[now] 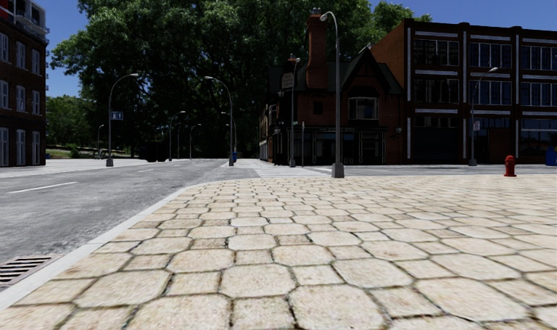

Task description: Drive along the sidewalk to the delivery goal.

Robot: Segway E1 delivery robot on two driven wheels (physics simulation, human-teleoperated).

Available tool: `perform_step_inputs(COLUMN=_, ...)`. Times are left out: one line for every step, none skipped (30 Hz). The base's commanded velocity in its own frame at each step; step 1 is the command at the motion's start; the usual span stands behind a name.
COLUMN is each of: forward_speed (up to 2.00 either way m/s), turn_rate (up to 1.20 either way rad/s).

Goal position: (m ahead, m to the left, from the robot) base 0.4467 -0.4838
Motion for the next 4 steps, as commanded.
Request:
perform_step_inputs(forward_speed=0.00, turn_rate=0.00)
perform_step_inputs(forward_speed=0.00, turn_rate=0.00)
perform_step_inputs(forward_speed=0.00, turn_rate=0.00)
perform_step_inputs(forward_speed=0.00, turn_rate=0.00)
